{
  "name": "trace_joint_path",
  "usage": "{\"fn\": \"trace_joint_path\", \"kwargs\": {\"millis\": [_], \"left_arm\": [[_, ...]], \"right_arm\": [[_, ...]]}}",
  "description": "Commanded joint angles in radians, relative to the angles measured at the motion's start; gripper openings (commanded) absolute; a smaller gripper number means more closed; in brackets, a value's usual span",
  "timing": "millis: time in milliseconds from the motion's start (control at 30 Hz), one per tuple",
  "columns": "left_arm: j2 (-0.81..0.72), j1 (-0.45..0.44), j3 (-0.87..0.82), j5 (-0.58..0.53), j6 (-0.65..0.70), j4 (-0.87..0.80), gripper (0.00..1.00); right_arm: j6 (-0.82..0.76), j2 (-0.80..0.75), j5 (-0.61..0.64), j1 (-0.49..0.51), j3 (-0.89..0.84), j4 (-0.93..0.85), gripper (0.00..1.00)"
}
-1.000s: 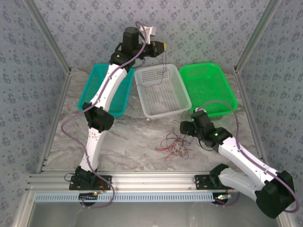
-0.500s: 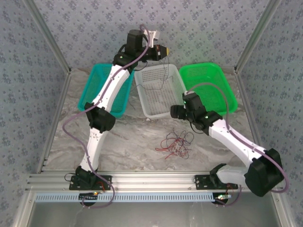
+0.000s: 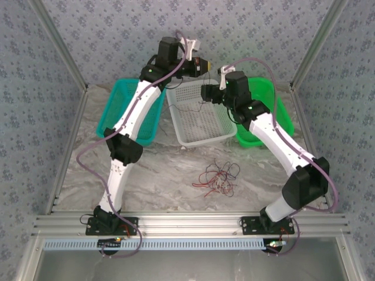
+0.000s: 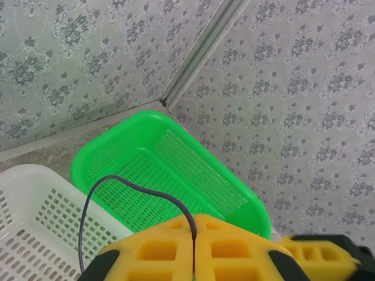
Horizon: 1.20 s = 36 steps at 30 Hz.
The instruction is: Untangle the cables
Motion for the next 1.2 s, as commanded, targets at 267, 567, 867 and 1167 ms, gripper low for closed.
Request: {"fn": "trace_joint_path", "kwargs": {"millis": [267,567,867,1167], "left_arm": [[-0.080,-0.002,0.015,0.021,-0.031,-0.021,0.06],[-0.096,0.005,0.015,0.021,-0.030,-0.036,0.22],[-0.157,0.036,0.015,-0.067,0.045,-0.106,1.00],[-0.277,0.056,-0.103,-0.133,0.128,-0.157,0.99]], "right_arm": [[-0.051,0.114,-0.072,-0.031,0.055,0.074,0.64],[-0.061,0.106,-0.107,-0.038,0.088,0.056,0.00],[-0.130,0.120,-0.166,-0.048,0.563,-0.344,0.00],[-0.105,0.268,-0.272,-0.069,1.085,-0.586,0.00]]}}
